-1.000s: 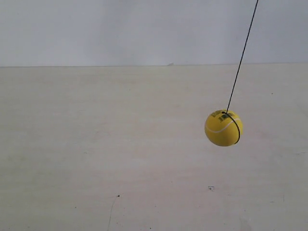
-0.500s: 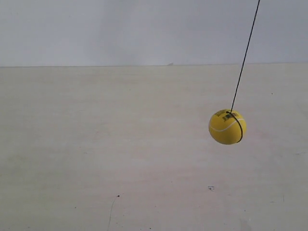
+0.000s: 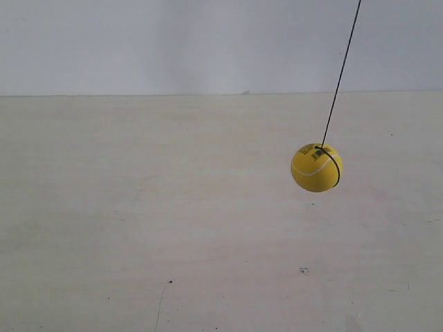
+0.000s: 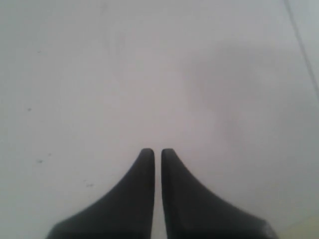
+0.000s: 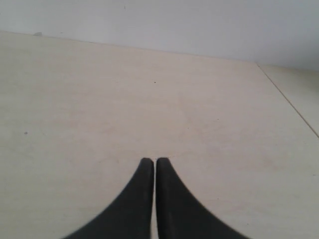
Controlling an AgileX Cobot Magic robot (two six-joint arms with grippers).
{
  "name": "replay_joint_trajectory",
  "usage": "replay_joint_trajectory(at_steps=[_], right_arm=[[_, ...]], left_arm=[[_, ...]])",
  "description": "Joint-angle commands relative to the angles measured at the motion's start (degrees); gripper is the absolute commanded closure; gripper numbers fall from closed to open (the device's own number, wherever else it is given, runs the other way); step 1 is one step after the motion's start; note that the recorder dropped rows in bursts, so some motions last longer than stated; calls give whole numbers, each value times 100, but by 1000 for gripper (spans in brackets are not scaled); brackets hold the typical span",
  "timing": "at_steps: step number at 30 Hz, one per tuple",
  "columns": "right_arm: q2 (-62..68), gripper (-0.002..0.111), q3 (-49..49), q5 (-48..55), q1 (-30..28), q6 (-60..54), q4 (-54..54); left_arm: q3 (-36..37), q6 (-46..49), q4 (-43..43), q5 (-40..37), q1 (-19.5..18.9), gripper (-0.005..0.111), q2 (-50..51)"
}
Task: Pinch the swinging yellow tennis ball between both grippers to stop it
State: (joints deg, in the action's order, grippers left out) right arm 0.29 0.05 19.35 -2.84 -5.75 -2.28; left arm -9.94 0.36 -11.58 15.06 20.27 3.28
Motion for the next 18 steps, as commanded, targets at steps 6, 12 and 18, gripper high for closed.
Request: replay_joint_trajectory(at_steps=[6,12,18], right_arm=[[-29,108,-5,-20,3,-35,18],[-29,108,-5,-20,3,-35,18],[-29,108,-5,-20,3,-35,18]], left_arm=[[806,93,1158,-772,-2084,102,-19],[994,48,956,-1642,-2365,102,-19],[994,48,794,-2498,-2365,102,-270]])
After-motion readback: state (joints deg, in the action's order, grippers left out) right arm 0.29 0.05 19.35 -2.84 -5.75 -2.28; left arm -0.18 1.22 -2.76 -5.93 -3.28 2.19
